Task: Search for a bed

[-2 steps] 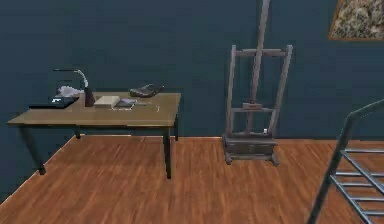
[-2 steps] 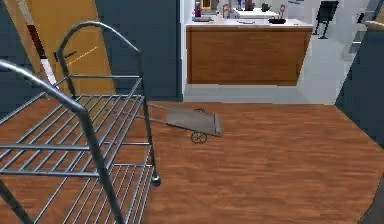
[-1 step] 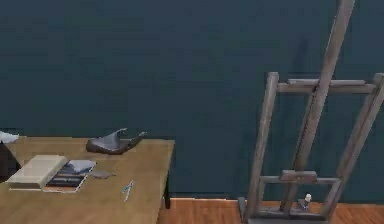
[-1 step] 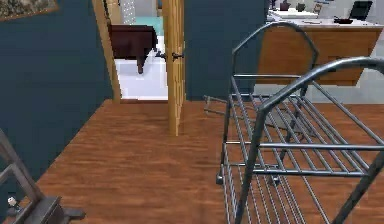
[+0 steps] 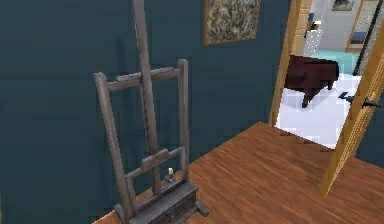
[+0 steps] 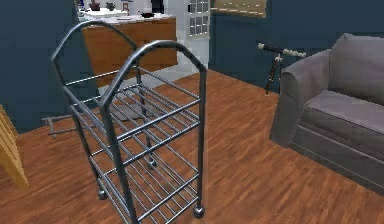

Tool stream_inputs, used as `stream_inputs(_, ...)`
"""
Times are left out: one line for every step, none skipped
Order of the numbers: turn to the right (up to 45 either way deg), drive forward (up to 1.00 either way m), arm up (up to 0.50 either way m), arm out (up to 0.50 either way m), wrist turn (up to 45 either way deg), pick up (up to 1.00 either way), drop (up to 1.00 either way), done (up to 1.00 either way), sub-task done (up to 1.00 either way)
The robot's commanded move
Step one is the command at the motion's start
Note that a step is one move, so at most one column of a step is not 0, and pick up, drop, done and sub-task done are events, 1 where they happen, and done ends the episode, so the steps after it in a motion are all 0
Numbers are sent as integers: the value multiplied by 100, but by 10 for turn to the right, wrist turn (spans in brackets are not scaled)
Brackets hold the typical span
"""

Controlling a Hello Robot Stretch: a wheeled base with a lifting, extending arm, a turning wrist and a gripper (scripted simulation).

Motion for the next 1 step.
stream_inputs(90, 0, 0, 0, 0, 0, 0, 0, 0)
